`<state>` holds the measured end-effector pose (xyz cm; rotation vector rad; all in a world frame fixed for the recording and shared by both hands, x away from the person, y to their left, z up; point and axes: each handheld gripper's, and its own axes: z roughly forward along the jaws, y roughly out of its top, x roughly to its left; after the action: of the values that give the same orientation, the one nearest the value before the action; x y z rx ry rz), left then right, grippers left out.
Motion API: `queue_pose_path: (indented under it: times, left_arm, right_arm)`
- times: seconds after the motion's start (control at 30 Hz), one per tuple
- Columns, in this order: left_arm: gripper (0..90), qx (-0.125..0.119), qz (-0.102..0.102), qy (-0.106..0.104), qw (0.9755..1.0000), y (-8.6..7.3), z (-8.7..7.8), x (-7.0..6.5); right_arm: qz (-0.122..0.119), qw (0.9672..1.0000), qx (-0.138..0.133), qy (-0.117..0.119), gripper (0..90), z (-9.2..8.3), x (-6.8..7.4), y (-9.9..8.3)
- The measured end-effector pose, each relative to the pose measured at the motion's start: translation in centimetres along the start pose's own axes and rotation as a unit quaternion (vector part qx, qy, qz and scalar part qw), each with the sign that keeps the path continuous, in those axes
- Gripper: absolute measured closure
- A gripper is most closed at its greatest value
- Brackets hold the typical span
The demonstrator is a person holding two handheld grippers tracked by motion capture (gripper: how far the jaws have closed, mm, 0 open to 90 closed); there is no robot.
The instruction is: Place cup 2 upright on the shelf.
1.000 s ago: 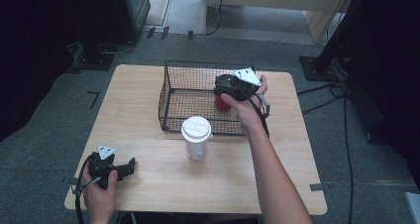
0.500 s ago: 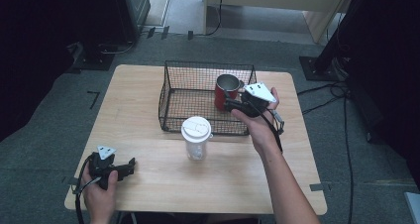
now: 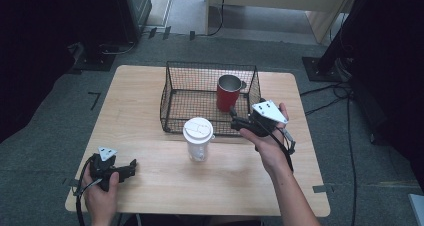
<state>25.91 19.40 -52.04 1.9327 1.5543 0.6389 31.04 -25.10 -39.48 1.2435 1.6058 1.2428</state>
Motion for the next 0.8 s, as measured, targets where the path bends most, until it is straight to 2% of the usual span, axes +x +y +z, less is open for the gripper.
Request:
queue_pose_path:
  times: [0.33,0.53,0.8]
  left_arm:
    - [0.0,0.000,0.000,0.000,1.0000,0.0,0.0,0.0]
    - [0.0,0.000,0.001,0.000,1.0000,0.0,0.0,0.0]
    - [0.0,0.000,0.001,0.000,1.0000,0.0,0.0,0.0]
  right_arm:
    - [0.009,0.9999,-0.002,0.012,0.0,-1.9,-0.2,-1.7]
    - [0.005,0.9998,-0.002,0.021,0.0,-3.2,0.4,-2.9]
    - [0.010,0.9989,0.000,0.045,0.0,-4.5,1.6,-3.9]
